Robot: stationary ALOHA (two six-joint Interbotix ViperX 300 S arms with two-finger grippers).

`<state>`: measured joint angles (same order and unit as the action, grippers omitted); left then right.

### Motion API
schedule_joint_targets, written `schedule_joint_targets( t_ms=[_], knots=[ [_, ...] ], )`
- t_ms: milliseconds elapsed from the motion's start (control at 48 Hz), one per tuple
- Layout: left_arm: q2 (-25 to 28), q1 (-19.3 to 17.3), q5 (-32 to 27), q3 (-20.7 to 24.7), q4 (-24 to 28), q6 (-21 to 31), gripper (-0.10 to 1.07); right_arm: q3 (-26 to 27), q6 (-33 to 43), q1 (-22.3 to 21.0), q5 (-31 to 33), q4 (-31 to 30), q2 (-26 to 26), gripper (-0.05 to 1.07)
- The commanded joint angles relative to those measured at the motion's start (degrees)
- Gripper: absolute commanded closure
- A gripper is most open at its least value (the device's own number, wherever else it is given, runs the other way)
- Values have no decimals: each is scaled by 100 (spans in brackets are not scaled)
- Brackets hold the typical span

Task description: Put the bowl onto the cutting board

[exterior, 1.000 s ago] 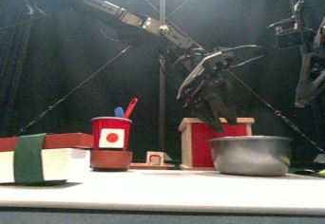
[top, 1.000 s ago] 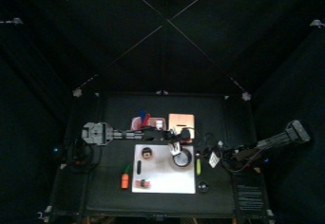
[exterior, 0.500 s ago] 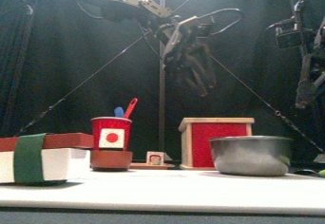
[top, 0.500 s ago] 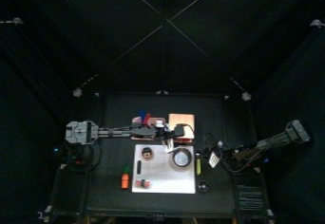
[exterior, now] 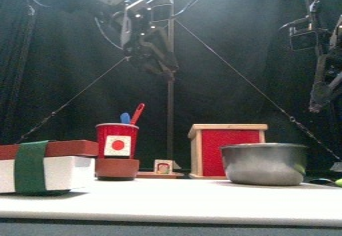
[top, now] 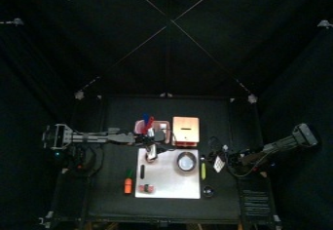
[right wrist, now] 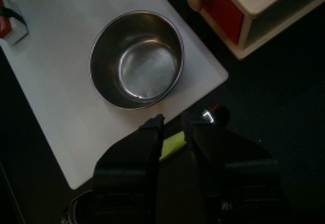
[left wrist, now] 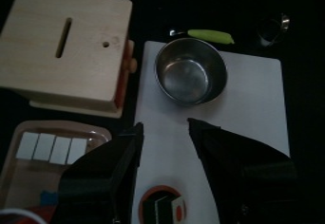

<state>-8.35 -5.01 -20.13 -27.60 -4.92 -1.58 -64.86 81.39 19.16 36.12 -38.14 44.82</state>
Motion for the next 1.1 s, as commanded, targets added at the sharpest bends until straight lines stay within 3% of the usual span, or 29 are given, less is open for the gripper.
schedule_joint_targets(
  t_ms=[0,229,438,729,1083],
  knots=[
    [-536,35,668,-580,79,-18,17,132,0,-9,-44,-44,-44,37],
    [-1591,255,2127,-1978,97,-9,17,141,9,-158,-97,-70,-105,37],
    [-2232,272,2479,-2795,26,0,17,141,9,-325,-185,-70,-158,37],
    [-2558,272,2522,-3199,0,-9,17,141,18,-527,-404,-62,-334,37],
    [-2558,272,2531,-3313,-26,0,17,202,9,-606,-501,-35,-378,37]
  ],
)
